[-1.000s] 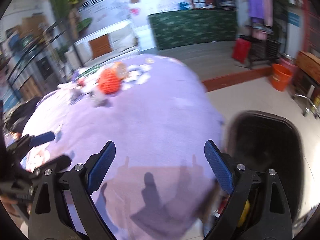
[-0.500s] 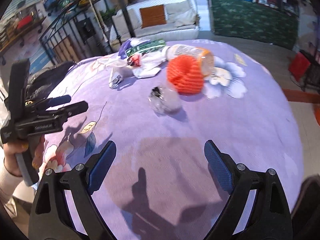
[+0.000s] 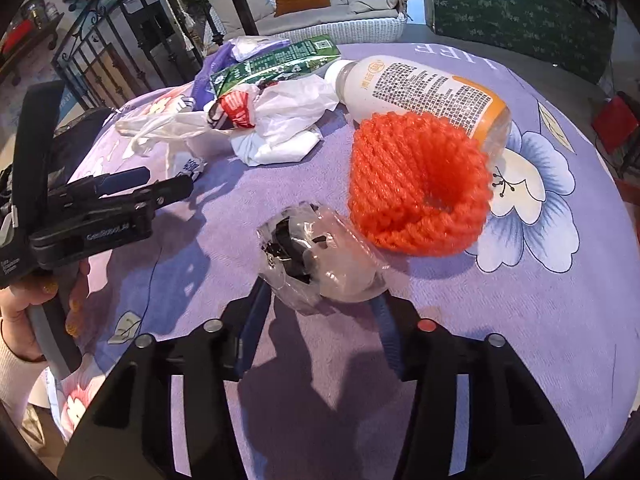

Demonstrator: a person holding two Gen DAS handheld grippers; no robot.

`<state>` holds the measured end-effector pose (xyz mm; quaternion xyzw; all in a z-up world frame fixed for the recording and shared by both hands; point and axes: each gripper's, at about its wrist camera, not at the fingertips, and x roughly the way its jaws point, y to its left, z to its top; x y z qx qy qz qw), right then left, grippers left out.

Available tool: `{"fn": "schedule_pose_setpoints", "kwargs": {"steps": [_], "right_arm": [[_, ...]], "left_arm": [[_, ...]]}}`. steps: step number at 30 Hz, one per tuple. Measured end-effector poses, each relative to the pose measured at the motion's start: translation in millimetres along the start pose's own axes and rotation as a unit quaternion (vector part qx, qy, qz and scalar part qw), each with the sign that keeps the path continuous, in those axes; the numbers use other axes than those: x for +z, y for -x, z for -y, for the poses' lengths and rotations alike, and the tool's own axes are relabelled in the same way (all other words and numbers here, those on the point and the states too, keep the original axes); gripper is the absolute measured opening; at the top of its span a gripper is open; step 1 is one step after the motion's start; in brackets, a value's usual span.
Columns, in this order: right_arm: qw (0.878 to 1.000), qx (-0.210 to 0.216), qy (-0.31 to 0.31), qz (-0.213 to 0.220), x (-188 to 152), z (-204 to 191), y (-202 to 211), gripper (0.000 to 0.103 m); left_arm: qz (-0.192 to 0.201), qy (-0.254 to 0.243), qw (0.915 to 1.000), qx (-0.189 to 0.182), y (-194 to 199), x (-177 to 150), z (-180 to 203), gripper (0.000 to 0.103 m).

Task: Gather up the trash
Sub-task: 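Grasp the clear plastic cup with the right gripper while the left gripper grasps the white wrapper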

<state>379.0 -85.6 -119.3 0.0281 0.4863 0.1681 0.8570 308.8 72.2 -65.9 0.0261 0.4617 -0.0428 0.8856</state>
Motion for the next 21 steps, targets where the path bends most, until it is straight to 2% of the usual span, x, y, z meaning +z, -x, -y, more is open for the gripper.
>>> {"fn": "schedule_pose_setpoints", "kwargs": {"steps": [1, 2, 3, 11, 16, 21], "right_arm": [[1.000, 0.001, -0.002, 0.000, -0.7, 0.4, -0.3, 0.039], [1.000, 0.004, -0.003, 0.000, -1.5, 0.7, -0.4, 0.036], [1.000, 0.004, -0.004, 0.003, -3.2, 1.6, 1.6, 0.035], [0.999, 0.022, -0.011, 0.024, -17.5, 2.3, 19.1, 0.031], [0.998, 0.030, -0.012, 0.045, -37.8, -0.1, 42.6, 0.031], [0.996, 0.051, -0.032, 0.063, -61.5, 1.9, 70.0, 0.031]], "left_arm": [[-0.002, -0.002, 1.0000, 0.002, -0.9, 0.3, 0.9, 0.045], [-0.004, -0.003, 1.0000, 0.003, -0.9, -0.7, 1.7, 0.033], [-0.005, -0.002, 1.0000, 0.003, -0.4, -1.6, 1.1, 0.028], [0.009, 0.009, 0.9998, -0.017, 32.6, -19.8, -1.3, 0.025], [0.016, 0.017, 0.9987, -0.045, 63.3, -38.8, 1.9, 0.025], [0.030, 0.005, 0.9974, -0.065, 93.9, -58.6, 16.3, 0.025]]}}
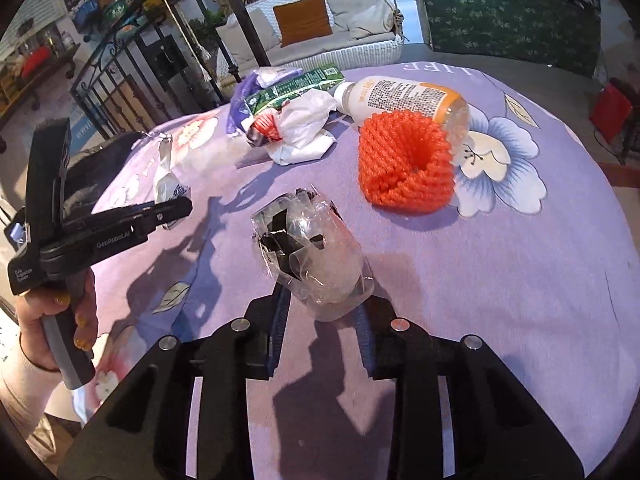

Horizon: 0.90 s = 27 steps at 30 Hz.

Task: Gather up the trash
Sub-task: 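Grasp the clear plastic cup with the right gripper while the left gripper grasps the white wrapper, then carry the clear cup with the right gripper over the black bin while the left gripper carries the wrapper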

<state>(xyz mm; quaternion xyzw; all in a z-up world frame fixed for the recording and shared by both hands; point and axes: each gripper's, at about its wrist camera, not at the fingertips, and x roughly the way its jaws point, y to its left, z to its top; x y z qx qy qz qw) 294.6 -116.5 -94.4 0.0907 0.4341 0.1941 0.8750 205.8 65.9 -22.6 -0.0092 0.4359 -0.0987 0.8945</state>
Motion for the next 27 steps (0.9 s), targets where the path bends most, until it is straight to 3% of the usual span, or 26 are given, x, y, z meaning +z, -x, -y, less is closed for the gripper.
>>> {"fn": "schedule_pose_setpoints", "kwargs": {"steps": [4, 18, 27], "right_arm": [[1.000, 0.000, -0.006, 0.016, -17.9, 2.7, 26.3, 0.031], [0.995, -0.055, -0.009, 0.088, -93.3, 24.7, 115.2, 0.031], [0.989, -0.090, -0.042, 0.111, -137.3, 52.3, 153.8, 0.031]], "left_arm": [[-0.001, -0.005, 0.9998, -0.021, 15.3, -14.3, 13.8, 0.025], [0.019, -0.055, 0.9979, -0.029, 49.5, -74.6, 84.1, 0.025], [0.030, -0.089, 0.9934, -0.066, 60.6, -100.6, 134.9, 0.025]]}}
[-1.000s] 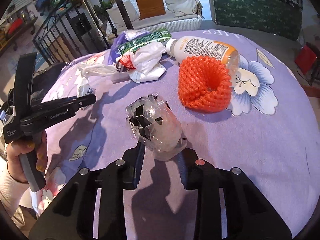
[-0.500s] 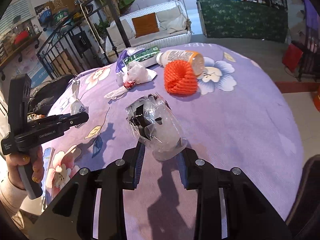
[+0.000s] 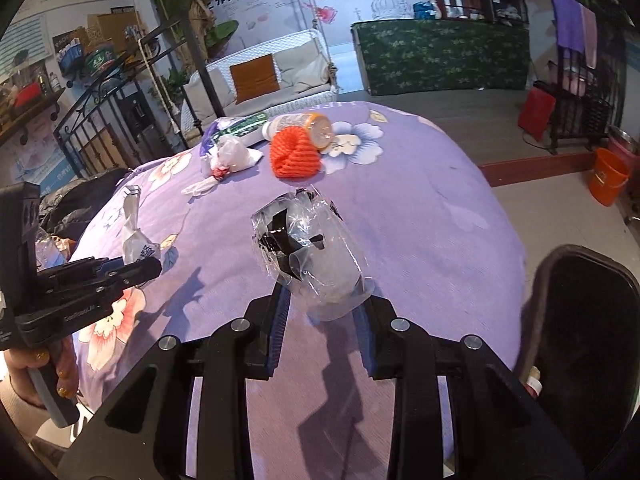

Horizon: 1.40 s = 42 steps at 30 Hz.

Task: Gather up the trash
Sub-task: 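Carry the clear cup with the right gripper over the black bin while the left gripper carries the wrapper, then open the right gripper to drop the clear cup while the left gripper releases the wrapper into the bin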

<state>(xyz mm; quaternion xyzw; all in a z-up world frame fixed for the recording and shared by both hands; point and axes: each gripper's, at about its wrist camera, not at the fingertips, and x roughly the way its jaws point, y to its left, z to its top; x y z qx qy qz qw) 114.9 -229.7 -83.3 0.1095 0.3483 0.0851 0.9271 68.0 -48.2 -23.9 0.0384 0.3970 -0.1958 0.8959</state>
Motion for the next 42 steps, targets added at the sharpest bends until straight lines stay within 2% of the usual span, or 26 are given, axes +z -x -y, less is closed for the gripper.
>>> {"fn": "schedule_pose_setpoints", "kwargs": {"steps": [13, 19, 24, 28, 31, 39, 41, 42], "right_arm": [[0.996, -0.068, -0.045, 0.023, -32.2, 55.3, 47.8, 0.031], [0.991, -0.105, -0.077, 0.026, -47.8, 86.2, 65.1, 0.031], [0.983, -0.154, -0.092, 0.026, -59.3, 108.4, 76.4, 0.031], [0.974, -0.199, -0.106, 0.012, -68.5, 128.5, 77.9, 0.031], [0.969, -0.207, -0.139, 0.000, -77.6, 148.1, 77.9, 0.031], [0.959, -0.232, -0.160, -0.036, -95.3, 176.4, 64.6, 0.032], [0.956, -0.232, -0.172, -0.044, -102.6, 180.6, 60.8, 0.033], [0.956, -0.230, -0.176, -0.045, -105.4, 182.3, 59.9, 0.038]], "left_arm": [[0.010, -0.025, 0.9985, -0.047, -4.5, -7.2, 57.0, 0.025], [0.014, -0.045, 0.9961, -0.074, -9.2, -4.1, 88.4, 0.025], [0.008, -0.063, 0.9930, -0.100, -17.1, -5.4, 115.4, 0.025], [0.004, -0.077, 0.9903, -0.116, -24.1, -4.7, 136.4, 0.025], [0.001, -0.088, 0.9881, -0.126, -27.5, -6.3, 149.2, 0.025], [-0.014, -0.112, 0.9824, -0.148, -39.4, -9.0, 182.0, 0.025], [-0.017, -0.116, 0.9817, -0.150, -42.1, -10.2, 187.8, 0.025], [-0.020, -0.117, 0.9812, -0.152, -43.2, -11.9, 191.1, 0.025]]}}
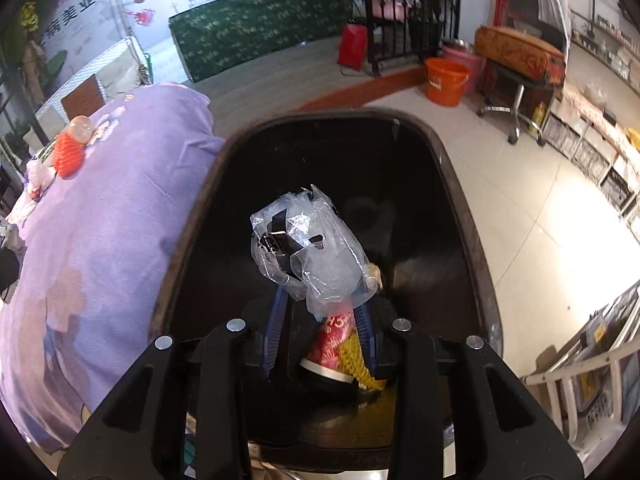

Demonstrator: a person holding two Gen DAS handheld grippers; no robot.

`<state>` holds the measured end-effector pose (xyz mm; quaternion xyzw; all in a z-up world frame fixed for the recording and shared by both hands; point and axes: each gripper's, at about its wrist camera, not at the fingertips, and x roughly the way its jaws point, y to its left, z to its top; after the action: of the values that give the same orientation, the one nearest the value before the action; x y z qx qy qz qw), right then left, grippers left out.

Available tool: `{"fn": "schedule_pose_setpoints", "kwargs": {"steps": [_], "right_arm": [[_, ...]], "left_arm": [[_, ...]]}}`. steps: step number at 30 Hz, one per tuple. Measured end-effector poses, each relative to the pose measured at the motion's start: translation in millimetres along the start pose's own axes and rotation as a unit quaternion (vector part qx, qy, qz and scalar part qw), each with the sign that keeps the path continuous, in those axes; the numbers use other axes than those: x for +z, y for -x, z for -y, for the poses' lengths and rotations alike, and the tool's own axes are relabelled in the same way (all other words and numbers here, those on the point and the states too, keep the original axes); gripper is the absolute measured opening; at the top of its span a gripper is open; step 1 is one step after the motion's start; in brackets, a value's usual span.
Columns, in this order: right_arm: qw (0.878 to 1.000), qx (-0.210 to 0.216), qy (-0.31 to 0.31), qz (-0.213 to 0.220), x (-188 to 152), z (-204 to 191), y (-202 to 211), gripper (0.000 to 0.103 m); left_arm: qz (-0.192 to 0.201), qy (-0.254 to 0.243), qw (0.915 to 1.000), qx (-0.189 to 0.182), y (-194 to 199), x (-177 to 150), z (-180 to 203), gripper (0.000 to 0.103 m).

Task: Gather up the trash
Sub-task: 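Open the right gripper to drop the clear cup while the left gripper releases the wrapper into the bin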

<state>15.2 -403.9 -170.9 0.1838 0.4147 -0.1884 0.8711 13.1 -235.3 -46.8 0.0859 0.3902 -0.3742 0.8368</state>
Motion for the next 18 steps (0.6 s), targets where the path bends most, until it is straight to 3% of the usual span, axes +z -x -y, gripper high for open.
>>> {"fn": "schedule_pose_setpoints", "kwargs": {"steps": [6, 11, 18], "right_arm": [[1.000, -0.008, 0.003, 0.009, -9.0, 0.7, 0.0, 0.065], [1.000, -0.003, -0.008, 0.022, -9.3, 3.0, 7.5, 0.066], [0.998, -0.013, -0.027, 0.063, 1.6, 13.1, 32.7, 0.078]], "left_arm": [[-0.013, -0.006, 0.9999, -0.010, -11.4, -2.4, 11.8, 0.025], [-0.023, -0.014, 0.9995, -0.018, -18.5, -4.7, 19.3, 0.025], [-0.043, -0.027, 0.9981, -0.035, -34.8, -4.5, 35.4, 0.025]]}}
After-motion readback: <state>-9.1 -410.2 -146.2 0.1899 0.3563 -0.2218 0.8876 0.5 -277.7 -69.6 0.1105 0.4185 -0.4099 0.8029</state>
